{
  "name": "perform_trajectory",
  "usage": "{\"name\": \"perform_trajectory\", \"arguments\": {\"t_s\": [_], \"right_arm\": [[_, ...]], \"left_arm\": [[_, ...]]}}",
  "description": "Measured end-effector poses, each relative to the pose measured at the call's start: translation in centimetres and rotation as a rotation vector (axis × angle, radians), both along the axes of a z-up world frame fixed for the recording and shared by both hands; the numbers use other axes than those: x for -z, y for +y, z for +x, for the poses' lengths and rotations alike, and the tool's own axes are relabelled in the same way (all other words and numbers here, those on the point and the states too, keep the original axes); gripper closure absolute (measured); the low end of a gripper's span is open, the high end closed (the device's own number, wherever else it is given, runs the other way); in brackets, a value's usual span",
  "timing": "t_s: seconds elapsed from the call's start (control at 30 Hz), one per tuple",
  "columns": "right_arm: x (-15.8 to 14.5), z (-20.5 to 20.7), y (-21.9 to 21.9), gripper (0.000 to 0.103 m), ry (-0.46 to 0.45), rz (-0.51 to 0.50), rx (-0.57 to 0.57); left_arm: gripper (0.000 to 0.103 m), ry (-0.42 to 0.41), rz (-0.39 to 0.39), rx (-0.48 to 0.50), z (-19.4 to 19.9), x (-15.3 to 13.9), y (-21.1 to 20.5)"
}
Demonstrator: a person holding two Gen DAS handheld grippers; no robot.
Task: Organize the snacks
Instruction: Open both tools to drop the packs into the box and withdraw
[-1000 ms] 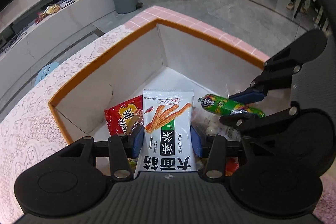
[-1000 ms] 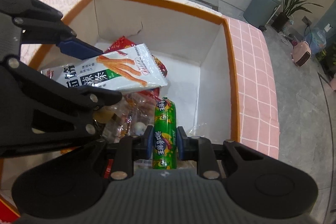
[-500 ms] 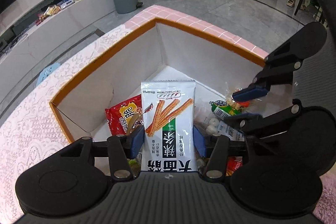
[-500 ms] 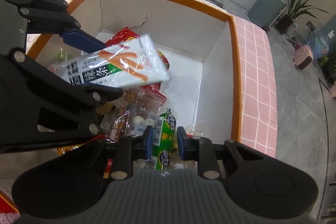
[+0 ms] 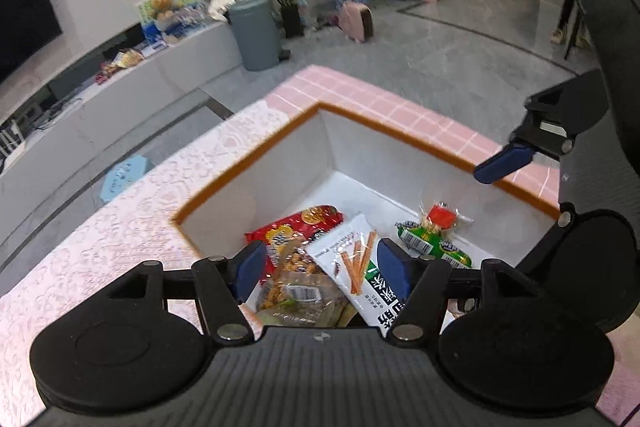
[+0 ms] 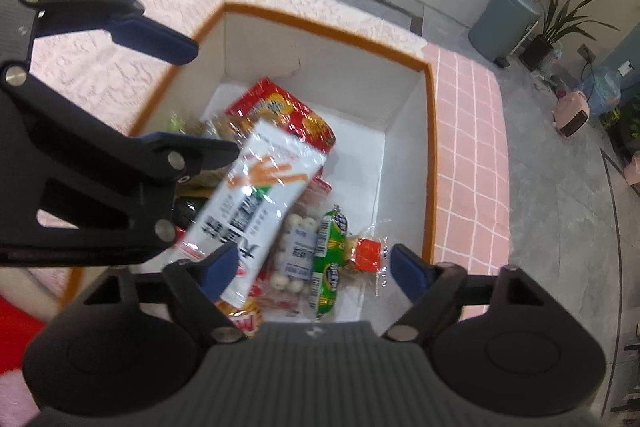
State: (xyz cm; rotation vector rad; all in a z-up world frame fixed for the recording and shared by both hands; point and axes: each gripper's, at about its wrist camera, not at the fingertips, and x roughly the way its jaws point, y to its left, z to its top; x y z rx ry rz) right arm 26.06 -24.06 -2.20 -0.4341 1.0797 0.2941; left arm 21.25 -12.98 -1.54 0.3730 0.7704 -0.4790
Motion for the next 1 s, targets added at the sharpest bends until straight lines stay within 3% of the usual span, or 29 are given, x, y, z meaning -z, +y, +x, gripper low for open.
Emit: {"name": "perform_trajectory", "arguments": {"t_s": [0.2,0.43,0.67,0.87,1.0], "right_arm": [[-3.2,-3.1,1.0,0.015,-0.043,0.058,0.047],[-7.1,-7.9,1.8,0.014,-0.134,0.229,0.116],[-9.6,-14.6,4.0,0.006,-0.375,0.3,0.152],[-9.4,-20.1,5.4,0.004,-0.526,0.348,0.179],[-8.8,-23.3,6.2,0.004,-0.639,0.333,0.205]], "left_arm": [[0.028,-0.074,-0.048,-0.089,-3.0,-3.6,2.3],[0.028,-0.158,-0.131,-0.176,-7.3,-7.3,5.6],[0.02,-0.281,-0.162,-0.288,-12.5,-8.9,8.5],[0.017,-0.438,-0.072,-0.397,-16.3,-8.5,9.1],[0.017,-0.413,-0.096,-0.424,-17.7,-7.4,9.7]]}}
